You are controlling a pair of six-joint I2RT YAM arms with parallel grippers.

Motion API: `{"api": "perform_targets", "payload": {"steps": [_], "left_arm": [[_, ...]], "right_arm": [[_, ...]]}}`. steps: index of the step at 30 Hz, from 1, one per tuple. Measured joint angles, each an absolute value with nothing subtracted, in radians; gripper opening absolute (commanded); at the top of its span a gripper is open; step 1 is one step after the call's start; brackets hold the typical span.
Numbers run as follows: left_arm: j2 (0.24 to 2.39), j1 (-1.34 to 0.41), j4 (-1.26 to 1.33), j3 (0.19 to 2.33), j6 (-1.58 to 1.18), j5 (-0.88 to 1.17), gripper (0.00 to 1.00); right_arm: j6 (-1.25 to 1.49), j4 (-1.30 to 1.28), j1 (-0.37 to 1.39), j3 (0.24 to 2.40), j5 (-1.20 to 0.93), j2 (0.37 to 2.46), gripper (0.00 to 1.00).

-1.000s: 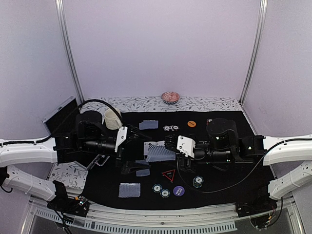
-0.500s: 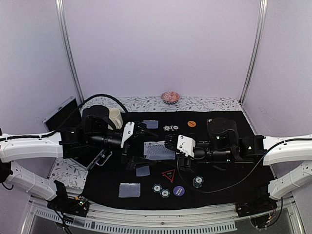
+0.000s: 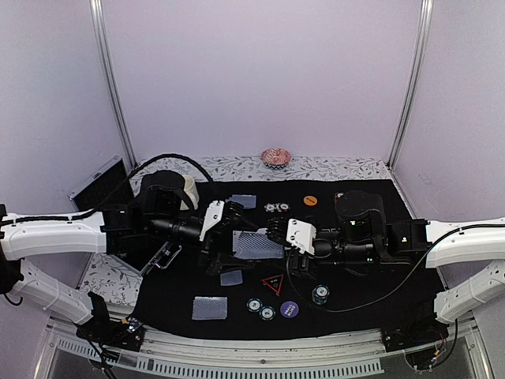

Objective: Distribute texas hold em gaming equipment
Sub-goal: Pass from the right arm to the left

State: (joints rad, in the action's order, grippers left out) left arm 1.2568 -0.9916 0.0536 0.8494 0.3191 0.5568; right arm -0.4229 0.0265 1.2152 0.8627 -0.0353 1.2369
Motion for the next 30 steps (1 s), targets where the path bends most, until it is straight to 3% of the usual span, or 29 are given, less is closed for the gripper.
{"api": "perform_targets", "payload": {"steps": [13,19,28,30], "left_arm": [[1.277,-0.992,0.015,0.871,0.324,0.566,0.81],[1.279,-0.992,0.001,0.880,0.324,0.565,0.68],[1.279,-0.992,-0.007,0.885,0.322,0.568,0.66],[1.279,-0.992,-0.015,0.887,0.322,0.568,0.60]], "right_arm": [[-0.424,0.027,1.215,0.863,-0.031,1.237,0.53],[-0.424,0.027,1.215,0.863,-0.030,1.237,0.53],[-0.424,0.026,1.215,0.863,-0.022,1.237,0.53],[-0.424,0.026,1.215,0.863,-0.019,1.237,0.53]]}}
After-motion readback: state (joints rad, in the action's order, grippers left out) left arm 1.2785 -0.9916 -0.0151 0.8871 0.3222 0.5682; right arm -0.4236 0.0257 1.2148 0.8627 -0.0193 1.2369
